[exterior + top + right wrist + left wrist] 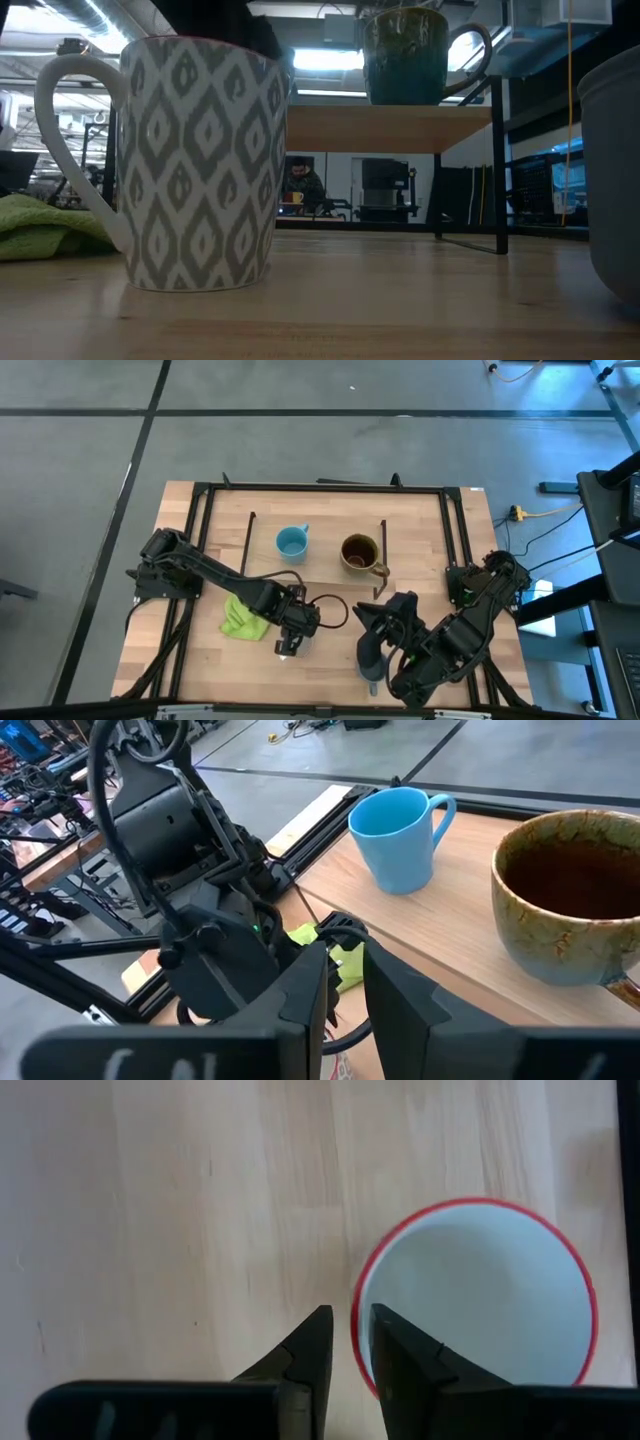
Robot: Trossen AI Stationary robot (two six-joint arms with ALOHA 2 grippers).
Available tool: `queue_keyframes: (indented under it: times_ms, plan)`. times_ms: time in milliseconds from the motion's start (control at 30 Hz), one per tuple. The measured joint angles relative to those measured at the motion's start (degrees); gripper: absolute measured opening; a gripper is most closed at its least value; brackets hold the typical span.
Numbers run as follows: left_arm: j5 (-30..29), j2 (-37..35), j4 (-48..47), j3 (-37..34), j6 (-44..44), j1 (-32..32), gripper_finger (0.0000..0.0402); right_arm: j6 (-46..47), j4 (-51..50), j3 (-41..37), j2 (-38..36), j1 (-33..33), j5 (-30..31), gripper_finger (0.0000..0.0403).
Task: Stack small to large cups/mugs on shelf
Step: Put the gray patterned mug on the shelf
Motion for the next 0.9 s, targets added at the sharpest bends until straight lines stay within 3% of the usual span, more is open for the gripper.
queue_keyframes:
  times_ms: [233,600,900]
  plan:
    - [-0.20,-1.03,-1.86,-0.11,-0.10,-0.72,0.0064,0.02,-0.18,0.00,0.00,-0.04,0.00,0.0071]
    - [-1.98,-9.28,-3.23,-0.04,-3.06,-0.50,0.0069,0.02,-0.46,0.00,0.00,-0.04,0.00,0.0071]
    - [-6.99,-9.53,-10.52,-0.07,-6.00,-6.87,0.0069,2.17,-0.09,0.00,0.00,-0.16,-2.87,0.0071]
